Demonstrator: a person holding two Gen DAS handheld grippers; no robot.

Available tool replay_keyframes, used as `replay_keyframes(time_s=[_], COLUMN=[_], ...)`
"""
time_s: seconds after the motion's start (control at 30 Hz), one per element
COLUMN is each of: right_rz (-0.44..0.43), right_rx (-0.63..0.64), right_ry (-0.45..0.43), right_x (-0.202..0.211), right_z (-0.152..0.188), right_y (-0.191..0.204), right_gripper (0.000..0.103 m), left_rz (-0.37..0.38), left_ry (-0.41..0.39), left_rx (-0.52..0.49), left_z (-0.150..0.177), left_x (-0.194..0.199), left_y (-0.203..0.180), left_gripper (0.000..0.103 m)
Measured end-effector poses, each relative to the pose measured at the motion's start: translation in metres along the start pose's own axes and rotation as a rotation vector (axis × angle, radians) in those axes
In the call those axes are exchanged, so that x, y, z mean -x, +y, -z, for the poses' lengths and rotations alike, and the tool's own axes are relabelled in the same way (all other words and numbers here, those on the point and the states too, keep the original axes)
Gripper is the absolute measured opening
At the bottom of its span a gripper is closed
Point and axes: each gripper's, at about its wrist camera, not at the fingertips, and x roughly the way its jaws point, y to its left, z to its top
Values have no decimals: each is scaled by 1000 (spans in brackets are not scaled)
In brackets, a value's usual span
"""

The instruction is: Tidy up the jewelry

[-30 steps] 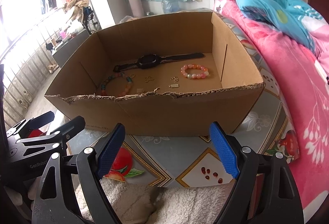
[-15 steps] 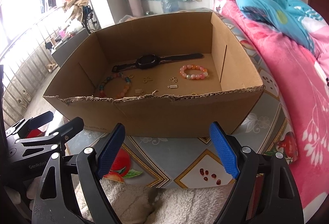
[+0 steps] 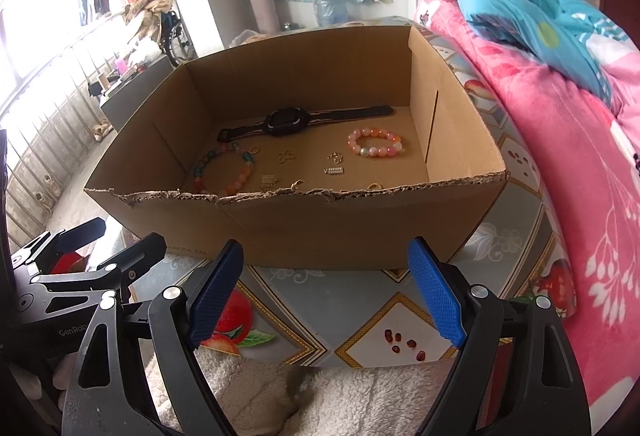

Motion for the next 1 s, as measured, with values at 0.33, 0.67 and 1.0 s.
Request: replay_keyframes(time_s=[0.33,0.67,1.0], right_rz=[-1,-5,-7], right_rx=[-3,-6,-6], right_ry=[1,4,5], right_x=[1,0,0], right_z=[0,1,1], right_y=[-3,-4,-3], right_gripper=[80,80,80], left_rz=[-5,-9,-11], left_ry=[0,2,5], left_rx=[-6,-5,-5], left_z=[0,0,-1], left_x=[0,0,-1], left_y=[-2,-3,-3], left_gripper=[97,97,97])
